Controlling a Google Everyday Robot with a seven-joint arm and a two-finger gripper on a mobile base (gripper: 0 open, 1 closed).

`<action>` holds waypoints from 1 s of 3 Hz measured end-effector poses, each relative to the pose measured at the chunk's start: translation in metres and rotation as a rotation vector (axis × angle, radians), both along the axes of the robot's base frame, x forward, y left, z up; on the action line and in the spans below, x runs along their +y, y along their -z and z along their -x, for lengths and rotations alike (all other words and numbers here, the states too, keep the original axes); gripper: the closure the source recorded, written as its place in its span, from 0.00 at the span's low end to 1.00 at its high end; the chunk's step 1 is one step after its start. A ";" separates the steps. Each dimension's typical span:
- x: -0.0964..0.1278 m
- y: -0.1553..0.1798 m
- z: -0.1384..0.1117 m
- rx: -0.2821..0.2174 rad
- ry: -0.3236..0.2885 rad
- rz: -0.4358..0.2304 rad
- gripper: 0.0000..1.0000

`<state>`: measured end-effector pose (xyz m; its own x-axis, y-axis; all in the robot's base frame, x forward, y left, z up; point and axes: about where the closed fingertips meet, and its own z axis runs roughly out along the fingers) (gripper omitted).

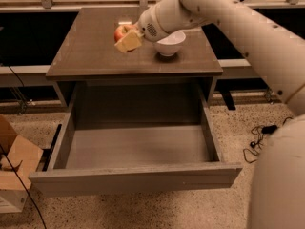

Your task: Pick apple from top drawer and place on counter

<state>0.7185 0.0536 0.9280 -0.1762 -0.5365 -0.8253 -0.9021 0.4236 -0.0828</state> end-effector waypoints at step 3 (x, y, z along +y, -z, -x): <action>0.045 0.087 -0.042 0.222 0.034 -0.044 0.28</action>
Offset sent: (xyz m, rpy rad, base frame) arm 0.0434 0.0576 -0.0911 0.0238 0.2022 -0.0286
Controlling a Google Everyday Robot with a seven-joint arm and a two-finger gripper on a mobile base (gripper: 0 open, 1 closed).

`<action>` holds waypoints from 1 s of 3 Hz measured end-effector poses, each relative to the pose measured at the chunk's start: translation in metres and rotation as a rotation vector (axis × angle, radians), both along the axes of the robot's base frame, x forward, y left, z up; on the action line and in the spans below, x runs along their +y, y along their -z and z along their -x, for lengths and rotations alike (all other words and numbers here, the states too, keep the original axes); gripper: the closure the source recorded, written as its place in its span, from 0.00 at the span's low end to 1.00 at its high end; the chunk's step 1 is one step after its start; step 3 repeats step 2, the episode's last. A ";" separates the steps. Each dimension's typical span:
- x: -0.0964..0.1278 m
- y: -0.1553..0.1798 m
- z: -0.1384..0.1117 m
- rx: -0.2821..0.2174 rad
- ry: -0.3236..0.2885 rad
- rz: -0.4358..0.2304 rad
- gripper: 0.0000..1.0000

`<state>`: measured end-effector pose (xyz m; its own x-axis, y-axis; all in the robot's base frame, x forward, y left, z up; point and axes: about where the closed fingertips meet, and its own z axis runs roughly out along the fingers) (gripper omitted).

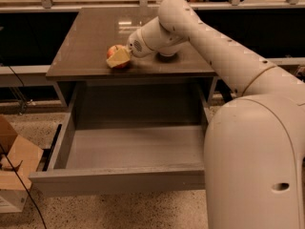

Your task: Pick apple from top drawer and place on counter

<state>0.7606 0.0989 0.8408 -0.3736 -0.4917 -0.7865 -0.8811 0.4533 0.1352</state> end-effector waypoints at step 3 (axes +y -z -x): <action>0.004 0.004 0.000 0.007 -0.005 -0.001 0.00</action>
Offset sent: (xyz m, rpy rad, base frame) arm 0.0004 0.0023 -0.0026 0.0014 0.0049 0.0025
